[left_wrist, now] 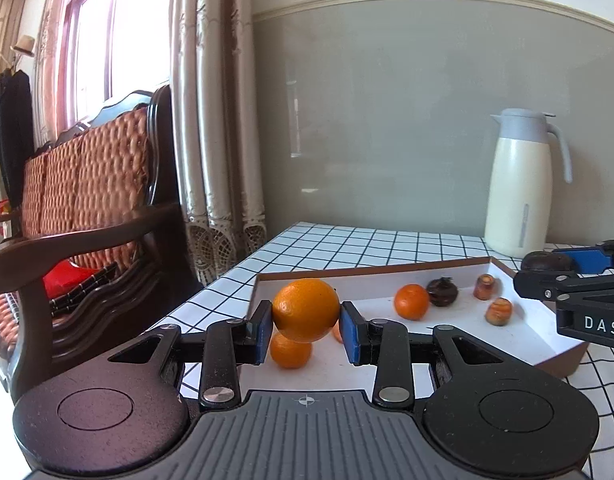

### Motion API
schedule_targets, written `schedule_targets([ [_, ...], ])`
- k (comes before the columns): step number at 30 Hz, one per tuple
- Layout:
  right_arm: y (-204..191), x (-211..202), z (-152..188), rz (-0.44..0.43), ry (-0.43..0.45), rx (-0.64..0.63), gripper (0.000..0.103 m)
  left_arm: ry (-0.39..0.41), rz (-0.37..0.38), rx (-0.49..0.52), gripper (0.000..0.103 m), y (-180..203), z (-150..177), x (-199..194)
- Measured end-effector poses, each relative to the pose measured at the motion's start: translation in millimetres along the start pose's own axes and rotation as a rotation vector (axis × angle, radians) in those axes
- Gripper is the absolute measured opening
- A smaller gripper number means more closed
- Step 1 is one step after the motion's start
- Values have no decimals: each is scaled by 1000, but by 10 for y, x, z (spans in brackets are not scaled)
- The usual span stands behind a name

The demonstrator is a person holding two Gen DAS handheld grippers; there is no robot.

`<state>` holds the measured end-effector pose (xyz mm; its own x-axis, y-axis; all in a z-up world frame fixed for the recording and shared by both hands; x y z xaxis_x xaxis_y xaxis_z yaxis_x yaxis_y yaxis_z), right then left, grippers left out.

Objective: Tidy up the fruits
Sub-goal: 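Carry the mandarin and chestnut with both tools over the white tray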

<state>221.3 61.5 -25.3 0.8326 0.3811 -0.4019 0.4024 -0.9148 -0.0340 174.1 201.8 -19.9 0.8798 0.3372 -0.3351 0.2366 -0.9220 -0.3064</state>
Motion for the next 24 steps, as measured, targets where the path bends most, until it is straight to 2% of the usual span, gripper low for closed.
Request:
schedule_targets([
  [14, 145, 329, -77, 19, -19, -8, 33, -9, -21, -22, 36, -168, -98, 367],
  [24, 339, 640, -133, 45, -45, 23, 33, -35, -13, -15, 36, -107, -165, 707],
])
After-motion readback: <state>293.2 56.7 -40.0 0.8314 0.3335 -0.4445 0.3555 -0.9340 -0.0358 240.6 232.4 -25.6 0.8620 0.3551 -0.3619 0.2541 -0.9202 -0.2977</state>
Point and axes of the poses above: each gripper's, at about its wrist camera, not at the fingertips, and x roughly the way its jaws point, y to its right, z to its underside, the point moved 8 cm from there along x, roughly the way its jaws point, and after that the axes turned 14 degrees about x, right-handed, at the moved point
